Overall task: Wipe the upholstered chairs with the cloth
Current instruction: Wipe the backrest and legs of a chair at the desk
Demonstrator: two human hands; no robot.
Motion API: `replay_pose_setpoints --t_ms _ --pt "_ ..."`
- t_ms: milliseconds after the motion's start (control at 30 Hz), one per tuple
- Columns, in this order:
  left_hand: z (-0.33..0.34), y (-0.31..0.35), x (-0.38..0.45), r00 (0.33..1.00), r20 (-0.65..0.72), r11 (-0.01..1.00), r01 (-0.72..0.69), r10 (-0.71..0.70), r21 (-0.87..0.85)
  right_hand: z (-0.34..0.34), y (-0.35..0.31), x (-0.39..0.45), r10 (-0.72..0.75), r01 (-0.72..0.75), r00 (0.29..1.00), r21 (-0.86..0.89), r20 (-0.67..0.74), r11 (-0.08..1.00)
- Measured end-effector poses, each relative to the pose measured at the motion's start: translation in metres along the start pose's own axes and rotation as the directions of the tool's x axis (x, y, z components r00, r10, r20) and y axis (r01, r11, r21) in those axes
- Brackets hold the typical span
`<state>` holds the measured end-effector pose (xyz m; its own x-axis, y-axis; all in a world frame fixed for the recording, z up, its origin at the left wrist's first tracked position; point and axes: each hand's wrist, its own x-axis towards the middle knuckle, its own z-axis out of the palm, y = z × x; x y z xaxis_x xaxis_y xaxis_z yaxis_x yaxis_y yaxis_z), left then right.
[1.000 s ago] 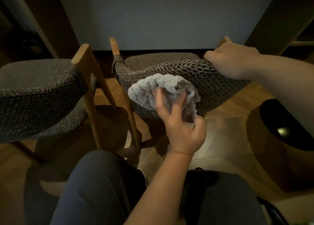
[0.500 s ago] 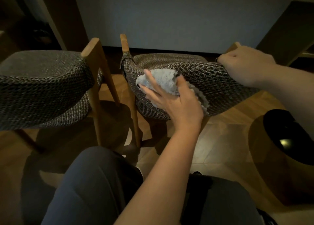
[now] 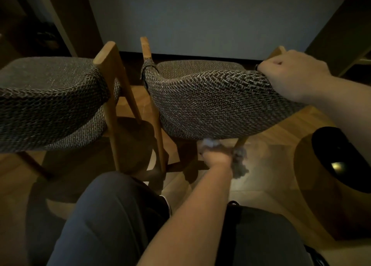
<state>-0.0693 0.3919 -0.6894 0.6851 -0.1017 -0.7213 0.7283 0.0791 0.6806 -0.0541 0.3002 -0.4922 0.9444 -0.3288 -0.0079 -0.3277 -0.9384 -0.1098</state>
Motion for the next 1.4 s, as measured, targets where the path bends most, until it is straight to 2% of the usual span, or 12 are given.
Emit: replay_pose_setpoints --t_ms 67,200,300,400,500,600,767,1000,1033,1133,1233,1400 --pt "-0.021 0.006 0.014 0.998 0.038 0.996 0.049 -0.046 -0.075 0.002 0.004 0.000 -0.007 0.007 0.999 0.003 -0.038 1.000" --pt "-0.069 0.056 0.040 0.977 -0.183 0.921 -0.166 0.106 -0.354 0.004 0.006 0.002 0.007 -0.007 0.998 0.011 -0.058 1.000" --pt "-0.098 0.101 0.067 0.918 -0.346 0.879 -0.321 0.196 -0.354 0.006 0.005 0.003 0.012 -0.011 0.999 0.025 -0.036 1.000" --pt "-0.118 0.142 0.086 0.887 -0.360 0.861 -0.406 0.291 -0.305 0.008 0.008 0.000 0.065 -0.059 0.992 0.065 -0.105 0.996" --pt "-0.123 0.181 0.093 0.845 -0.277 0.840 -0.513 0.458 -0.176 0.005 0.004 0.001 0.015 -0.015 1.000 0.033 -0.018 0.999" --pt "-0.121 0.204 0.102 0.745 -0.055 0.737 -0.642 0.665 0.209 0.004 0.004 0.007 -0.023 0.024 0.999 -0.022 0.033 0.999" --pt "-0.131 0.181 0.098 0.694 0.192 0.602 -0.706 0.694 0.373 0.009 0.014 0.014 -0.010 0.009 1.000 0.048 0.023 0.999" --pt "-0.152 0.062 0.044 0.759 0.409 0.699 -0.639 0.506 0.322 0.001 -0.002 0.002 0.041 -0.040 0.999 0.061 -0.022 0.997" --pt "-0.150 0.061 0.032 0.738 0.378 0.692 -0.667 0.559 0.278 0.000 -0.003 0.002 0.030 -0.030 1.000 0.039 -0.005 0.999" --pt "-0.134 0.102 0.017 0.697 0.042 0.670 -0.703 0.716 0.236 -0.003 -0.002 0.000 0.040 -0.040 0.999 -0.007 0.035 0.999" --pt "-0.106 0.130 0.012 0.673 0.048 0.620 -0.704 0.738 0.347 -0.001 -0.001 0.003 0.065 -0.065 0.997 -0.008 0.027 0.998" --pt "-0.086 0.091 0.022 0.873 0.070 0.779 -0.464 0.483 0.421 0.004 0.006 0.005 0.014 -0.015 1.000 -0.040 -0.016 0.999"
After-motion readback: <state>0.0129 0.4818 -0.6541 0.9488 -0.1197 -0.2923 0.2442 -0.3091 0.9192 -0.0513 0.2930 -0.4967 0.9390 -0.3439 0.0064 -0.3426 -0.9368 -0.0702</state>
